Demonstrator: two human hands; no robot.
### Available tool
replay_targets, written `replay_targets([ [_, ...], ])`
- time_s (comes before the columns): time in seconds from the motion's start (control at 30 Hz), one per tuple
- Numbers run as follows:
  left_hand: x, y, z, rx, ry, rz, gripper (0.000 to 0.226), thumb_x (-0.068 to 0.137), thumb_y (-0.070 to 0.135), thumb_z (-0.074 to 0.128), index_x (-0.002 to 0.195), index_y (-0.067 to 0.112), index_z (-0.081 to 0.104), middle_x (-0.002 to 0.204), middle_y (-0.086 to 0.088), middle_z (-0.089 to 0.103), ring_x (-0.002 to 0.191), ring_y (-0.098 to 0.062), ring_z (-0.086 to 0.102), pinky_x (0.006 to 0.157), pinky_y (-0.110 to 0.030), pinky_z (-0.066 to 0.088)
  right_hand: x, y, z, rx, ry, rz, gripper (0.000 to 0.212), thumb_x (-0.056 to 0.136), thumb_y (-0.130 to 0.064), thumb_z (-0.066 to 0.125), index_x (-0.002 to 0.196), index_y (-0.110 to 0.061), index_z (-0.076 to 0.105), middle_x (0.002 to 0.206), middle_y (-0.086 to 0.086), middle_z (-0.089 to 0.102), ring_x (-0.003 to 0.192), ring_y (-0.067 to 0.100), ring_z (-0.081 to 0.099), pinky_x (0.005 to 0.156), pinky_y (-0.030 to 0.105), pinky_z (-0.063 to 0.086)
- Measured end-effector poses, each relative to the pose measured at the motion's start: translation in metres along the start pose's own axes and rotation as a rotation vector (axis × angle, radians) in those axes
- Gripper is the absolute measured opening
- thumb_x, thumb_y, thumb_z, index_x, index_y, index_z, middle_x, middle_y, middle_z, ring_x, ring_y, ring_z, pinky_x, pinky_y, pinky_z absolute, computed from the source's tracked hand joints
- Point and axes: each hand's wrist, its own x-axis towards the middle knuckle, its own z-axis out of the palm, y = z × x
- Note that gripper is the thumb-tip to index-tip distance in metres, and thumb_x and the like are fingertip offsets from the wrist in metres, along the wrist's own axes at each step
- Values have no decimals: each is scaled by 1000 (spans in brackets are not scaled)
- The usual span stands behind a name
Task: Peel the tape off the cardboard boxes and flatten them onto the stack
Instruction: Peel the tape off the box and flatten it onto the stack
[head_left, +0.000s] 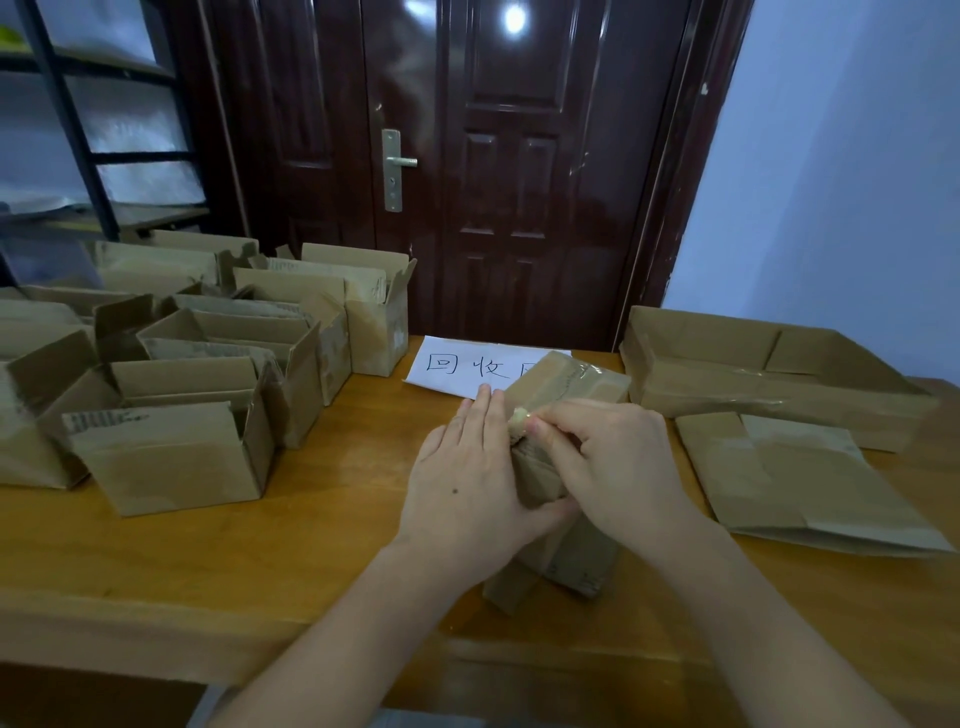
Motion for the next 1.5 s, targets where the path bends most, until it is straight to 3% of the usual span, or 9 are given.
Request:
replay_targets([
  [0.2,10,-16,-2,-86,-59,55,122,70,101,25,165,27,6,173,6,6,158,-10,7,117,-29,3,4,-2,2,-39,-20,-174,21,90,-17,73,111,-20,77,109,-8,76,100,6,69,89,21,54],
  [0.4,11,-26,1,-174,-71,69,123,69,101,30,163,31,-5,172,12,-11,156,-4,-1,117,-27,3,27,-5,5,-209,-434,-119,33,100,-30,59,132,-30,63,136,-16,59,112,12,48,91,20,36],
  [0.53,11,-29,3,-237,-77,88,121,71,101,33,163,33,-5,172,15,-4,155,-2,-1,120,-27,6,33,-3,-4,63,-523,-23,29,107,-33,42,116,-27,69,111,-22,62,102,-3,48,99,21,35],
  [0.73,17,-30,2,-239,-67,152,105,77,83,51,162,31,16,168,13,15,152,-5,12,118,-26,12,37,-3,2,124,-387,209,13,96,-22,66,101,-23,78,94,-11,72,90,7,62,86,24,48],
  [0.87,17,-29,1,-262,-78,153,106,75,81,53,161,31,17,167,13,17,151,-5,14,117,-26,17,40,-6,6,229,-288,369,18,87,-13,74,98,-21,62,85,-9,72,81,6,66,76,21,54],
  [1.1,21,-31,-2,-242,-107,136,108,74,83,51,160,32,11,165,17,14,148,-6,17,118,-31,24,44,6,16,-142,-179,114,20,91,-9,66,100,-22,54,82,-1,62,77,15,59,71,39,56],
  [1.3,20,-32,-3,-238,-80,160,104,73,82,51,158,33,17,164,14,19,148,-7,21,119,-30,22,31,13,17,298,-227,265,20,99,-36,63,118,-42,60,91,-38,67,98,-14,60,83,7,46],
  [1.4,20,-32,-3,-233,-94,158,108,73,83,48,160,30,14,165,14,16,149,-7,17,117,-28,20,30,17,11,493,-204,451,38,88,-27,78,116,-41,57,101,-25,73,93,-2,68,86,27,57],
  [1.5,21,-31,-4,-240,-124,154,109,74,82,49,162,30,11,167,13,13,151,-7,14,121,-32,21,34,13,15,355,-269,490,43,77,-34,87,115,-35,69,114,-15,66,100,6,63,93,36,55],
])
